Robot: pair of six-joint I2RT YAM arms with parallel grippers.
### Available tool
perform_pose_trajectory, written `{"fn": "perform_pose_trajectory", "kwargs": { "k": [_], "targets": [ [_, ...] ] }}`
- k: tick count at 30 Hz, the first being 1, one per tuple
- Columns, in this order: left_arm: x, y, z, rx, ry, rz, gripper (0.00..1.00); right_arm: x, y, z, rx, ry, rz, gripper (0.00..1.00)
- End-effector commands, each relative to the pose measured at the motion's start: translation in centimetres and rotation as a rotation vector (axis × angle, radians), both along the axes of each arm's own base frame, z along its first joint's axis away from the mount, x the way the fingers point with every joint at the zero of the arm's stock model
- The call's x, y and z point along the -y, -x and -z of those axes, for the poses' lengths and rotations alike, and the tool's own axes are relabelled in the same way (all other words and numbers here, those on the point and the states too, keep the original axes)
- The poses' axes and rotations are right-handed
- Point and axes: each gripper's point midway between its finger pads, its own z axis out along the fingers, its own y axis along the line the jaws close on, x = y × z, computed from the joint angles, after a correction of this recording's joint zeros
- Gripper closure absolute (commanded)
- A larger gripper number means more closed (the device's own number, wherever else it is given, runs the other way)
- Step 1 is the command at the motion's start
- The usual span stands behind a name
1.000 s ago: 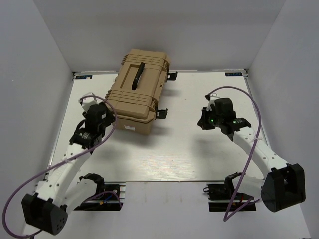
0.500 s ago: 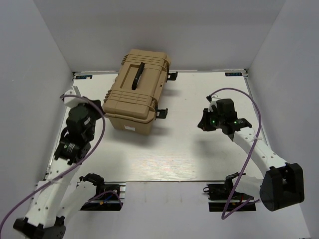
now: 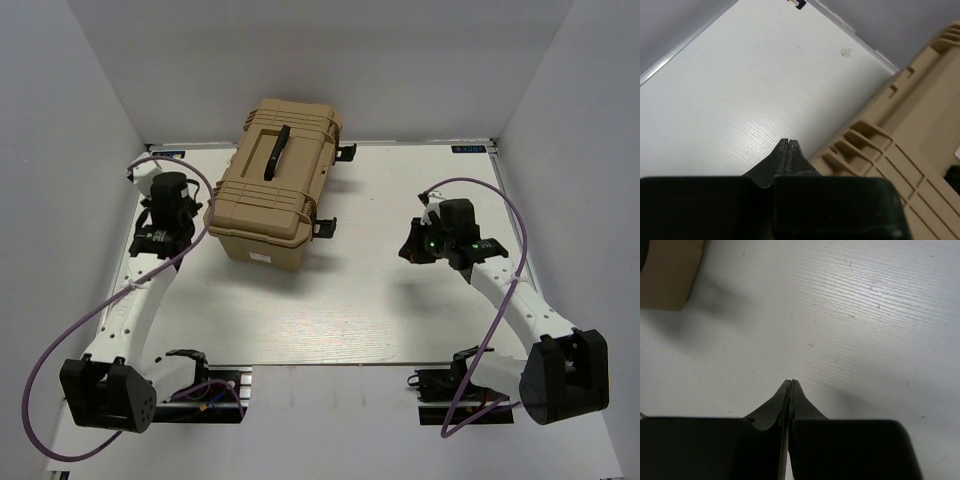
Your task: Sort the tools into containers
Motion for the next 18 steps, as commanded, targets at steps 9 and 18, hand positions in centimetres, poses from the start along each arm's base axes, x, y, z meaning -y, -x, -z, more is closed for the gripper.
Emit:
{"fn": "perform_pose_trajectory", "kwargs": {
  "k": [9,18],
  "targets": [
    [2.5,-3.4,4.4,-0.057,0.164,0.259,0.97,0.1,-0.3,-1.4,0.042,-0.052,0.007,1.0],
    [7.3,-3.3,4.4,-0.077,0.225,0.581,0.97,0.4,-0.7,-1.7,0.047,-0.062,0.023,1.0]
  ]
}}
